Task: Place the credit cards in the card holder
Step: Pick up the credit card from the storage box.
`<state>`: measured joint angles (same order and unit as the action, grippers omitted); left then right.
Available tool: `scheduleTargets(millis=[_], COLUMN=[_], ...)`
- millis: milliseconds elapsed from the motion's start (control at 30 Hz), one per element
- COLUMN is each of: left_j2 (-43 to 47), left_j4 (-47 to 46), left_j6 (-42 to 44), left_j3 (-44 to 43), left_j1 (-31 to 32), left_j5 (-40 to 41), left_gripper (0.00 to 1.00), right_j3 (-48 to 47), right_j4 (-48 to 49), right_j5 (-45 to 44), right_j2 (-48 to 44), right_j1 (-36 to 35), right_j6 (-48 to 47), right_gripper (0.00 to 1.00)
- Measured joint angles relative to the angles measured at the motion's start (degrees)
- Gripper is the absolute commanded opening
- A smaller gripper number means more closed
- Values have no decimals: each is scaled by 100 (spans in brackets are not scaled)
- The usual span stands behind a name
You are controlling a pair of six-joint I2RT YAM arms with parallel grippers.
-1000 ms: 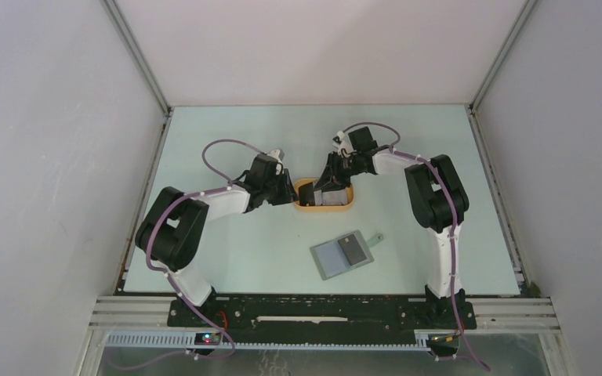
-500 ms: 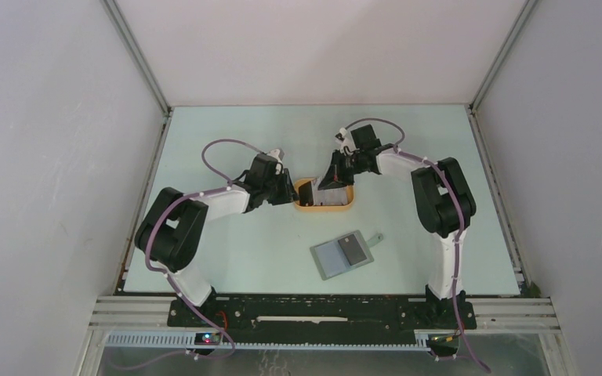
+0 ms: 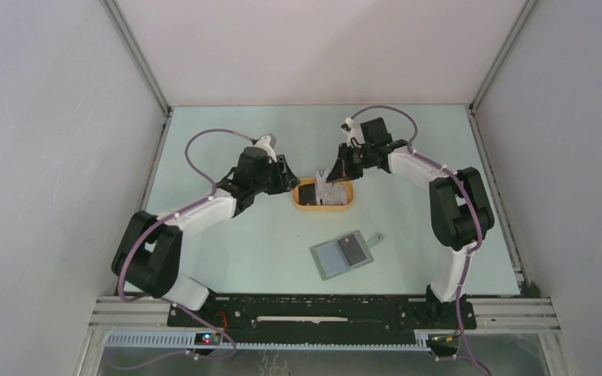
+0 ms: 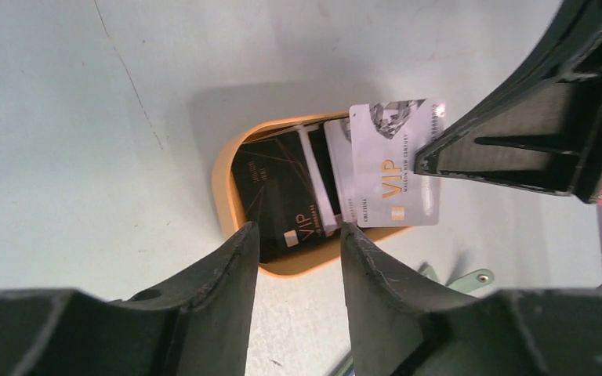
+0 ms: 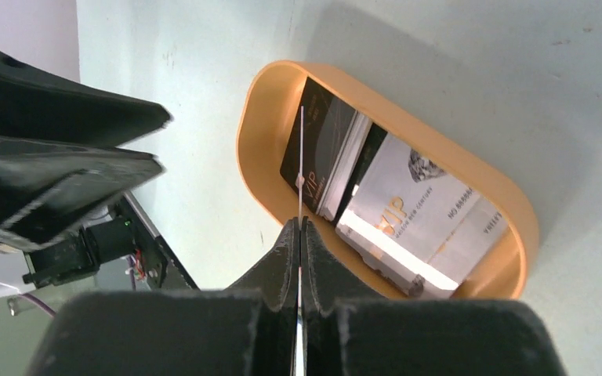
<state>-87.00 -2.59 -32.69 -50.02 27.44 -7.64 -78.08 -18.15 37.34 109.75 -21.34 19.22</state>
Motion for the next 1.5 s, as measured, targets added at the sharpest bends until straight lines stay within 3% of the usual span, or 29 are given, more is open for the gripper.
scheduleTargets(millis=[167, 433, 633, 733, 933, 1200, 1500], left_j2=[852, 2422, 3427, 3985, 4551, 3834, 2601], left_j4=[-282, -898, -2339, -3158, -3644, -4028, -4282], left_j6=[22, -15, -197, -52, 758, 1585, 1816], left_j3=[479, 1550, 2472, 3244, 3687, 3650, 3268], left_j1=[0, 0, 74, 450, 1786, 2868, 3156], left_j5=[20, -229, -955, -1180, -1110, -756, -649], left_gripper=[56, 60, 65, 68, 72, 68, 61], right_j3=[170, 494, 1021, 1290, 1937, 2306, 2404], right_j4=[-197, -1056, -1810, -2138, -2852, -3421, -3397], right_j5=[415, 2166, 3069, 3386, 4000, 4444, 4638], right_j2=[-334, -1266, -2321, -2726, -3222, -3504, -3543], right_j1=[157, 350, 345, 350, 400, 400, 332], right_j6=[-684, -2758, -4570, -5278, -6773, -7947, -8177], right_gripper=[0, 0, 0, 0, 0, 0, 0])
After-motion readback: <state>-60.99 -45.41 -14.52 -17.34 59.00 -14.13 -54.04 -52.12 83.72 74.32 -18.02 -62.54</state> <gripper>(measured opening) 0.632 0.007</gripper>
